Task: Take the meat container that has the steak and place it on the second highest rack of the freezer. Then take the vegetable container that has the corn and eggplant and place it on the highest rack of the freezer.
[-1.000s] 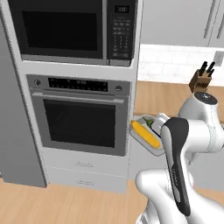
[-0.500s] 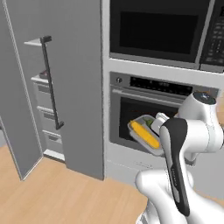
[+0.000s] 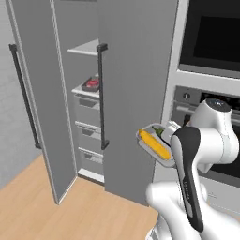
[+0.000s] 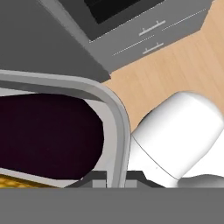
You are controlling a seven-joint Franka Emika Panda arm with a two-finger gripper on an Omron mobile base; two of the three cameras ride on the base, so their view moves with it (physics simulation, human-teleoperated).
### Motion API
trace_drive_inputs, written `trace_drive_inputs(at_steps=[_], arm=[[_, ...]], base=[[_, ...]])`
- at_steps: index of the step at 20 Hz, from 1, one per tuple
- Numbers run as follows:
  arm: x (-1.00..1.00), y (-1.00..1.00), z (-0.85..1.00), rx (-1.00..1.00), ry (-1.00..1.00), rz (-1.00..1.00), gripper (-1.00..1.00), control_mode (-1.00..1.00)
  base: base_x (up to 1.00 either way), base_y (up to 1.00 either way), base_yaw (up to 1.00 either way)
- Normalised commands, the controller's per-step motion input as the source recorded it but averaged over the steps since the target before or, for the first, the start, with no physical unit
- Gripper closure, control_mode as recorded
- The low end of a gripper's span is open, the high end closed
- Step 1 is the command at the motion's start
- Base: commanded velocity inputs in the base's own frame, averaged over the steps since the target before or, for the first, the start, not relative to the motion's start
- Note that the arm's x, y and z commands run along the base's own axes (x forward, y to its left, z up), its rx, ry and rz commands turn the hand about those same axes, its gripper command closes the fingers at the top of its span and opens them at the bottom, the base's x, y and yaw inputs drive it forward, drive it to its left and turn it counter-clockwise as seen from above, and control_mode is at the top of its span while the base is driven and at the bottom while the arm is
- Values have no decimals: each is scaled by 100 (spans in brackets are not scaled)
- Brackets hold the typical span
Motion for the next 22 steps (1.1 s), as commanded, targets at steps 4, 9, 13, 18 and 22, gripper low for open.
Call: trace_drive_inputs(at_steps=[4, 9, 13, 18, 22], arm=[[0, 0, 0, 0, 0, 0, 100, 100], [0, 0, 0, 0, 0, 0, 100, 100], [0, 0, 0, 0, 0, 0, 100, 100], [0, 0, 0, 0, 0, 0, 100, 100], [0, 0, 0, 0, 0, 0, 100, 100]], base=[[65, 100, -5], [70, 100, -19], [66, 94, -32], [55, 65, -37], [28, -8, -43]])
